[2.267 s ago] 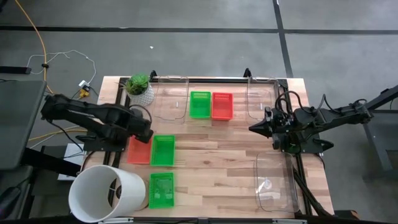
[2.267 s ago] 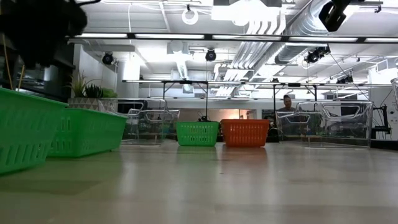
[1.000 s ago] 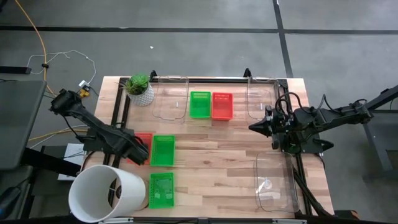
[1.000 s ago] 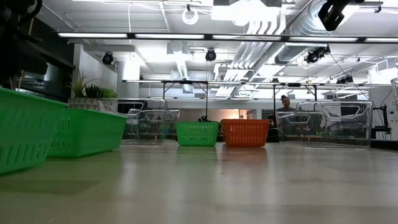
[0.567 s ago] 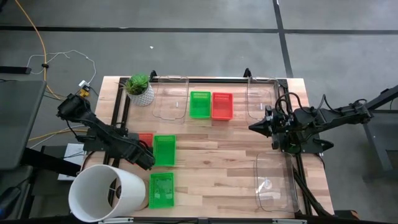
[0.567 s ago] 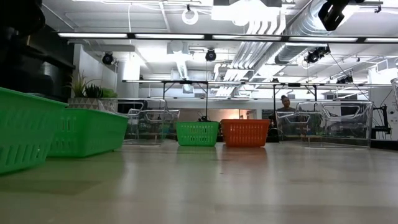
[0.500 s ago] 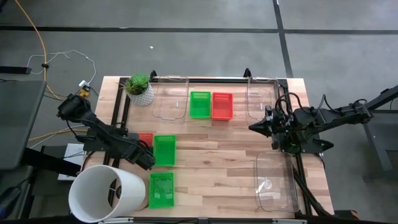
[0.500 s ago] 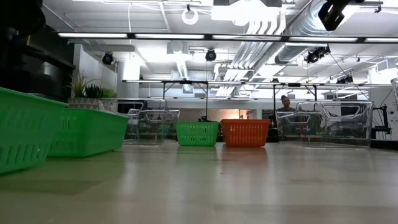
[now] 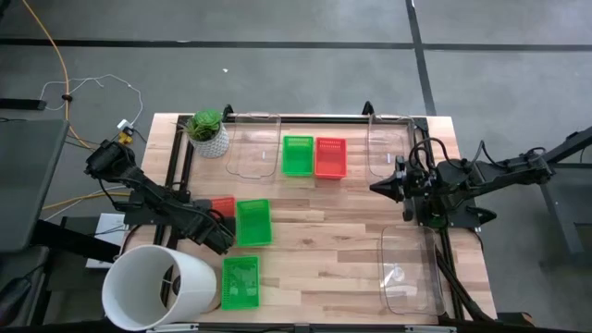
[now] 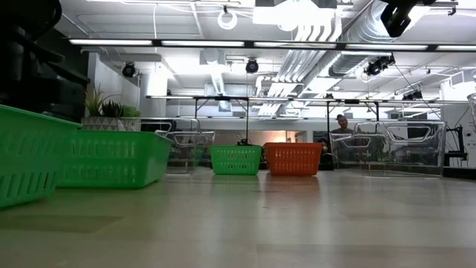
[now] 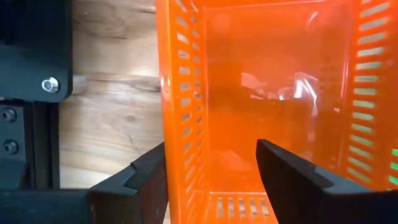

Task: Stack baskets by color
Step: Stack the bottom orange bin on the top orange bins

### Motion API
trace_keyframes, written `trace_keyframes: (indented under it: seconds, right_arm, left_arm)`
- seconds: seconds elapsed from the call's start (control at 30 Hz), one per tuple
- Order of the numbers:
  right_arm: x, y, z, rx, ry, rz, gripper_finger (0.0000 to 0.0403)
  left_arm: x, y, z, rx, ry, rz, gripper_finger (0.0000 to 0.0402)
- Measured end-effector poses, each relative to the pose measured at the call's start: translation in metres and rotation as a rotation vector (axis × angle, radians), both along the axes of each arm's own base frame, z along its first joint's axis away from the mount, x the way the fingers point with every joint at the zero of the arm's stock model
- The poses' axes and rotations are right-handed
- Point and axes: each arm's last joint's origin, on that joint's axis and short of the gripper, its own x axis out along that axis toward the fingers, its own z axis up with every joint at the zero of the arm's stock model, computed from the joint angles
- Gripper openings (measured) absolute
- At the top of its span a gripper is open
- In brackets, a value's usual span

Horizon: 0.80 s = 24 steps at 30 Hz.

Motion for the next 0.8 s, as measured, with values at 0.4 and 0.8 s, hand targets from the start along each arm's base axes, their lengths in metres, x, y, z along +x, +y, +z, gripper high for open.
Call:
trace_keyframes:
  seconds: [0.4,0.8]
  right_arm:
    - [0.000,0.000,0.000,-0.002,0.000,0.000,0.0000]
    - [0.000,0.000,0.000,0.010,0.000,-0.002,0.0000]
  left_arm:
    - [0.001,-0.001,0.001,-0.036,-0.004,-0.023,0.0114]
    - [-0.020,0.011,0.026,0.020,-0.017,-0.006,0.0006]
